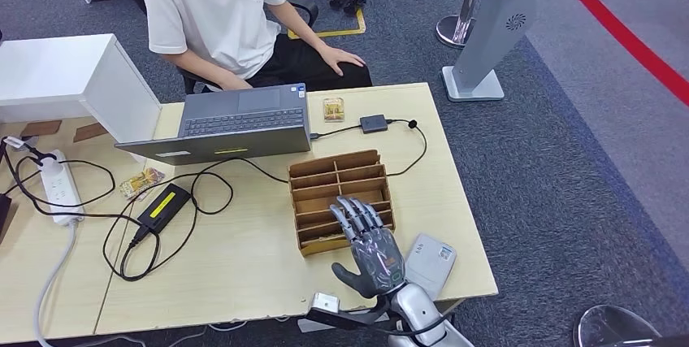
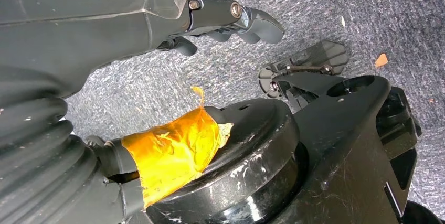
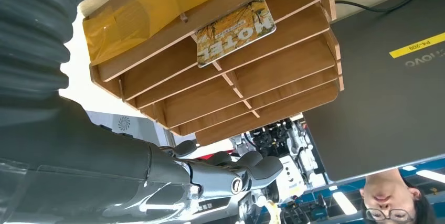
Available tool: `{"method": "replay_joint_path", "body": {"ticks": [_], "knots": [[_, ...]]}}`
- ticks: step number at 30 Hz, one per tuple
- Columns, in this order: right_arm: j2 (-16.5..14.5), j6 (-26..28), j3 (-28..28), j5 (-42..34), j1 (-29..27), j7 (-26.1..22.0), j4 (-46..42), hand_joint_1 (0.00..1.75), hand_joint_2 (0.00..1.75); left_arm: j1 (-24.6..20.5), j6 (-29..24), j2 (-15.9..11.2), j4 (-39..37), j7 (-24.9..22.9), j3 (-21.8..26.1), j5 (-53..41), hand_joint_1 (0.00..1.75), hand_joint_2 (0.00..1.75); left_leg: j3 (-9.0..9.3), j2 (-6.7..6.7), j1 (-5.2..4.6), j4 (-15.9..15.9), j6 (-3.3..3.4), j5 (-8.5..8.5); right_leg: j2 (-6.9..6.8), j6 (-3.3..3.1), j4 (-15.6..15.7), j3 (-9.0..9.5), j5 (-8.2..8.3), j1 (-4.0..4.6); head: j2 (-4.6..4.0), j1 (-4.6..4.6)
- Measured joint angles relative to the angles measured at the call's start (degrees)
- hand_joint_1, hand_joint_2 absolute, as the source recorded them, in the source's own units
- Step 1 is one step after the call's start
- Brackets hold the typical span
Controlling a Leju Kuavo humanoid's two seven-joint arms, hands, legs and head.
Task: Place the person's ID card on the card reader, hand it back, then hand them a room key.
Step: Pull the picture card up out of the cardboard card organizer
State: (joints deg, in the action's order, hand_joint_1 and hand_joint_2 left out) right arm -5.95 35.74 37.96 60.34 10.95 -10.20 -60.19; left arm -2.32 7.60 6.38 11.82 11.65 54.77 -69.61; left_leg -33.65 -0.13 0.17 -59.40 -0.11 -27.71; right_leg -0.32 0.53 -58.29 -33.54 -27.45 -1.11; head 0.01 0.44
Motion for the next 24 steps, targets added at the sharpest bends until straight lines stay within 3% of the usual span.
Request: {"method": "replay_joint_path", "body": {"ticks": [24], "knots": [[-0.35, 0.40, 1.31, 3.62, 1.05, 2.37, 2.83, 0.00, 1.75, -0.06, 0.42, -0.11, 0.00, -0.07, -0.04, -1.44, 0.00, 1.75, 0.00, 0.00, 0.00, 0.00, 0.00, 0.00, 0.00, 0.00, 0.00, 0.00, 0.00, 0.00, -0.01, 0.00]]}}
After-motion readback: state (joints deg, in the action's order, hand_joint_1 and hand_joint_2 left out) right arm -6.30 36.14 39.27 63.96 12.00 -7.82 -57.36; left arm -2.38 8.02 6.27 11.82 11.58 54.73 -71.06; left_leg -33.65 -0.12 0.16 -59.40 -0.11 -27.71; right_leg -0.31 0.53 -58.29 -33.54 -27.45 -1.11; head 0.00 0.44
